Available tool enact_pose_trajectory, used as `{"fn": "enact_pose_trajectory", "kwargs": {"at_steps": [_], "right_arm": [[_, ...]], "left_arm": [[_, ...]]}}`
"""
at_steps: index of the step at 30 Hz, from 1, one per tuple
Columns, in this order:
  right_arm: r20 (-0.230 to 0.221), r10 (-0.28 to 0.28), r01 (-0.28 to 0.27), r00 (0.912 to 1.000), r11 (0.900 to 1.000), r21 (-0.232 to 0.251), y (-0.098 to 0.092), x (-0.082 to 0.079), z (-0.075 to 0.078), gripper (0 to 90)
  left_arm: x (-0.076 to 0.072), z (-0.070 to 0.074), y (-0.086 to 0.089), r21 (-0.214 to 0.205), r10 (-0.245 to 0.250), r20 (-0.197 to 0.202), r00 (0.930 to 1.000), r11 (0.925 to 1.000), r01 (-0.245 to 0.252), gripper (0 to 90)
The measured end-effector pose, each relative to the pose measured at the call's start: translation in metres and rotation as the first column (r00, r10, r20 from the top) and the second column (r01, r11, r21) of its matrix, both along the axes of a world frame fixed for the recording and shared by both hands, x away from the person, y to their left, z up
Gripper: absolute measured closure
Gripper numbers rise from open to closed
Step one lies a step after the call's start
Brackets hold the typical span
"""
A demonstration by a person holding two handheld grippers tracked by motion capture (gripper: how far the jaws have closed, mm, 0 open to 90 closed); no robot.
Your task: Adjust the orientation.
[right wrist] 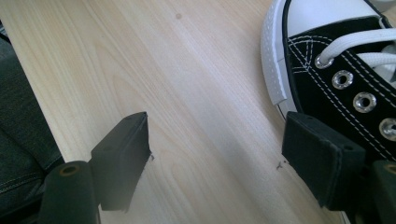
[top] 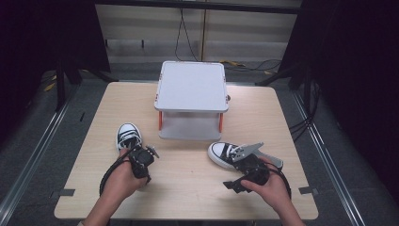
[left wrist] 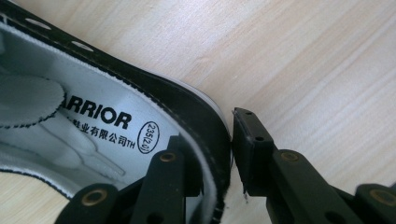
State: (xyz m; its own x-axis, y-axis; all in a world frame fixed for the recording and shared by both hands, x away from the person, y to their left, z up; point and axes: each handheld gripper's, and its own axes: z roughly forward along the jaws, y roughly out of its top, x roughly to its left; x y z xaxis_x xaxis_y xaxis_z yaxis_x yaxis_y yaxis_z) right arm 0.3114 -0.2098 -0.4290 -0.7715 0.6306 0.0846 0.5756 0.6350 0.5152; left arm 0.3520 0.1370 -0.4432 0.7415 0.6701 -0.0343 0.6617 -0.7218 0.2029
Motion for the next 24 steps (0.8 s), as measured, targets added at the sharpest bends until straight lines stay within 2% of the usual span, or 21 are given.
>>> {"fn": "enact_pose_trajectory", "kwargs": {"at_steps": [2, 3, 6, 7, 8, 9, 12, 13, 16, 17, 18, 19, 20, 22, 23, 24], "right_arm": [[0.006, 0.001, -0.001, 1.0000, 1.0000, 0.007, -0.001, 0.001, 0.001, 23.2], [0.006, -0.002, 0.002, 1.0000, 1.0000, 0.006, -0.001, 0.001, 0.000, 23.2], [0.000, -0.006, 0.006, 1.0000, 1.0000, 0.002, -0.001, 0.001, 0.000, 23.2], [0.006, -0.004, 0.004, 1.0000, 1.0000, 0.005, -0.001, 0.001, 0.000, 23.2], [0.006, -0.004, 0.004, 1.0000, 1.0000, 0.005, -0.001, 0.001, 0.000, 23.2], [0.005, -0.008, 0.008, 1.0000, 1.0000, 0.004, -0.001, 0.001, 0.002, 23.2], [0.009, -0.007, 0.007, 0.9999, 1.0000, 0.004, -0.002, 0.001, 0.003, 23.2], [0.015, -0.005, 0.004, 0.9999, 1.0000, 0.008, -0.003, 0.001, 0.003, 23.2], [0.011, -0.004, 0.004, 0.9999, 1.0000, 0.007, -0.003, 0.001, 0.002, 23.1], [0.011, 0.004, -0.004, 0.9999, 1.0000, 0.006, -0.002, 0.000, 0.001, 23.2], [0.011, 0.004, -0.004, 0.9999, 1.0000, 0.006, -0.002, 0.000, 0.001, 23.2], [0.011, 0.006, -0.006, 0.9999, 1.0000, 0.007, -0.001, 0.000, 0.001, 23.2], [0.004, -0.002, 0.002, 1.0000, 1.0000, 0.008, -0.002, 0.000, 0.002, 23.1], [0.009, -0.006, 0.006, 0.9999, 0.9999, 0.009, -0.003, 0.000, 0.003, 23.2], [0.009, -0.006, 0.006, 0.9999, 0.9999, 0.009, -0.003, 0.000, 0.003, 23.2], [0.009, -0.007, 0.007, 0.9999, 0.9999, 0.011, -0.004, 0.000, 0.003, 23.2]], "left_arm": [[0.000, 0.005, 0.003, -0.021, -0.002, 0.001, 1.0000, 0.9998, 0.002, 73.9], [0.000, 0.009, 0.004, -0.020, -0.024, 0.003, 0.9997, 0.9995, 0.024, 73.5], [0.000, 0.014, 0.004, -0.018, -0.039, -0.001, 0.9992, 0.9991, 0.039, 73.0], [0.003, 0.024, 0.005, -0.043, -0.038, 0.001, 0.9993, 0.9984, 0.038, 72.7], [0.003, 0.024, 0.005, -0.043, -0.038, 0.001, 0.9993, 0.9984, 0.038, 72.6], [0.006, 0.034, 0.007, -0.059, -0.034, 0.004, 0.9994, 0.9976, 0.034, 72.5], [0.009, 0.042, 0.007, -0.059, -0.031, 0.008, 0.9995, 0.9977, 0.032, 72.4], [0.014, 0.050, 0.007, -0.050, -0.049, 0.007, 0.9988, 0.9975, 0.050, 72.4], [0.018, 0.058, 0.008, -0.064, -0.055, 0.005, 0.9985, 0.9964, 0.055, 72.2], [0.022, 0.066, 0.006, -0.045, -0.082, 0.008, 0.9966, 0.9956, 0.083, 72.2], [0.022, 0.066, 0.006, -0.045, -0.082, 0.008, 0.9966, 0.9956, 0.083, 72.0], [0.024, 0.074, 0.003, -0.018, -0.100, 0.015, 0.9949, 0.9948, 0.100, 72.0], [0.024, 0.074, 0.003, -0.018, -0.100, 0.015, 0.9949, 0.9948, 0.100, 72.0], [0.028, 0.085, 0.003, -0.018, -0.103, 0.029, 0.9943, 0.9945, 0.103, 71.9], [0.028, 0.085, 0.003, -0.018, -0.103, 0.029, 0.9943, 0.9945, 0.103, 72.0], [0.029, 0.089, 0.003, -0.030, -0.099, 0.036, 0.9944, 0.9945, 0.100, 72.0]]}}
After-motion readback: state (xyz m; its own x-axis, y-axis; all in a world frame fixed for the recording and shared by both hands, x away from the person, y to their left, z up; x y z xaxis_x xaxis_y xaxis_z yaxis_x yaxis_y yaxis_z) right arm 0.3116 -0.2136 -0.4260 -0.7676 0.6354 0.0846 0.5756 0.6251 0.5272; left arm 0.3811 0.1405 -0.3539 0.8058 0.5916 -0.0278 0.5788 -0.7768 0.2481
